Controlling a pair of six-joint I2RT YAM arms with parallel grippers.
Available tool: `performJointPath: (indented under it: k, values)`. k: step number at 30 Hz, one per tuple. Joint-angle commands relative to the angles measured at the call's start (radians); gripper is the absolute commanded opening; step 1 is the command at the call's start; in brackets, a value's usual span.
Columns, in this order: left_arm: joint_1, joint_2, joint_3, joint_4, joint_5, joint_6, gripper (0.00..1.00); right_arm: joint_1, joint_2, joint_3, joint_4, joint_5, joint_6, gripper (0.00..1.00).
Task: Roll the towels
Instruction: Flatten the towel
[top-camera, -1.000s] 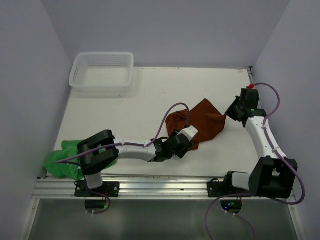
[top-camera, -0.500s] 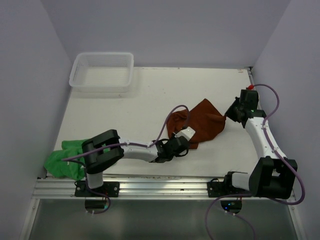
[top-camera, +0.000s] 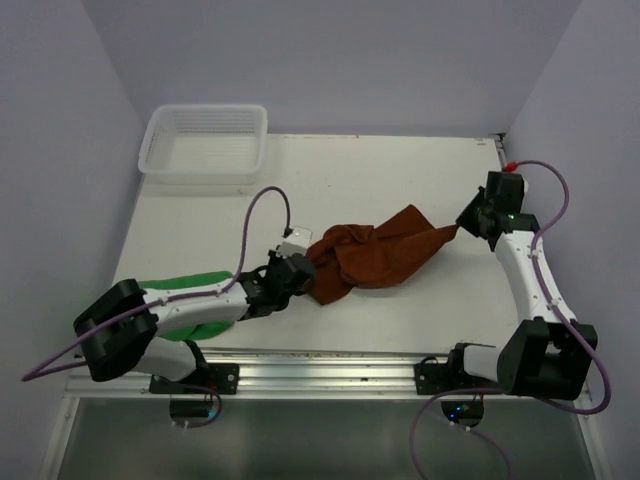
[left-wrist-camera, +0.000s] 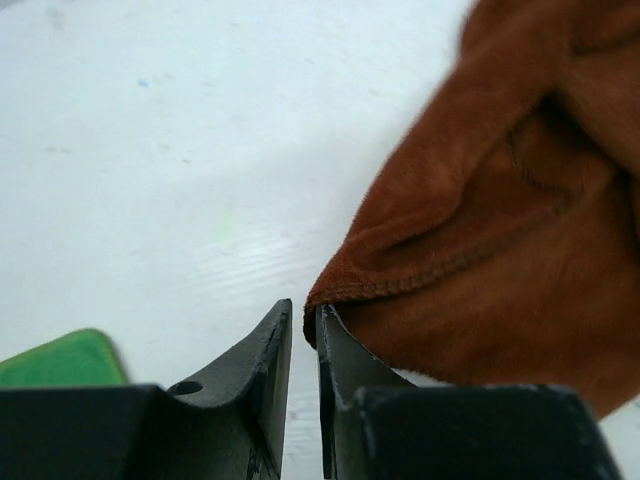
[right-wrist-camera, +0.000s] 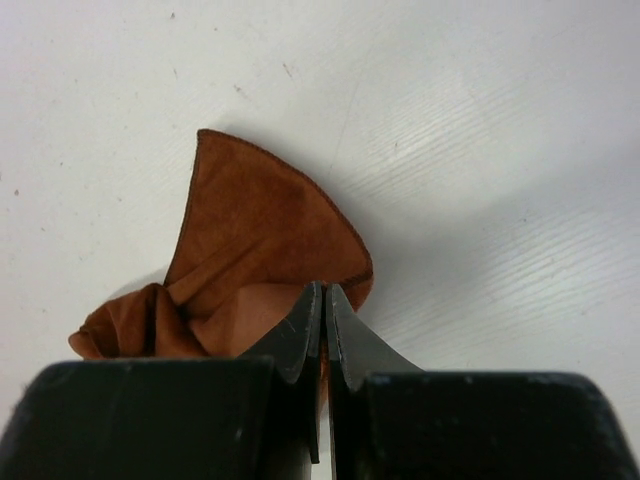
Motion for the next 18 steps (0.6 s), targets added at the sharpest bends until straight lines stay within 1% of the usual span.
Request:
performJointPath:
  k: [1, 3, 8, 10, 11, 13, 15, 16, 17, 18]
  values:
    - [0.094, -0.140, -0.037, -0.004, -0.061, -0.003, 0.20, -0.008, -0.011, 0.072, -0.037, 0.037, 0.015, 0.00]
    - [0.120, -0.189, -0.038, -0.005, -0.070, 0.028, 0.20, -0.010, -0.004, 0.101, -0.047, 0.035, 0.020, 0.00]
    - [0.208, -0.236, -0.017, -0.010, -0.081, 0.092, 0.21, -0.011, 0.012, 0.182, -0.071, 0.049, 0.017, 0.00]
    - [0.243, -0.245, -0.005, -0.027, -0.083, 0.060, 0.19, -0.013, 0.026, 0.210, -0.094, 0.063, 0.012, 0.00]
    - [0.258, -0.250, 0.006, -0.044, -0.081, 0.043, 0.17, -0.016, 0.029, 0.231, -0.100, 0.071, 0.008, 0.00]
    - [0.297, -0.256, 0.009, -0.047, -0.058, 0.008, 0.16, -0.021, 0.032, 0.242, -0.107, 0.075, 0.009, 0.00]
    - [0.311, -0.265, -0.012, 0.023, 0.035, 0.022, 0.26, -0.021, 0.032, 0.241, -0.103, 0.056, 0.015, 0.00]
    - [0.311, -0.273, -0.029, 0.133, 0.149, 0.072, 0.30, -0.021, 0.029, 0.236, -0.100, 0.048, 0.020, 0.00]
    - [0.309, -0.283, -0.070, 0.181, 0.202, 0.092, 0.38, -0.021, 0.027, 0.221, -0.096, 0.042, 0.021, 0.00]
    - [0.309, -0.309, -0.092, 0.226, 0.248, 0.112, 0.42, -0.021, 0.027, 0.213, -0.087, 0.040, 0.023, 0.00]
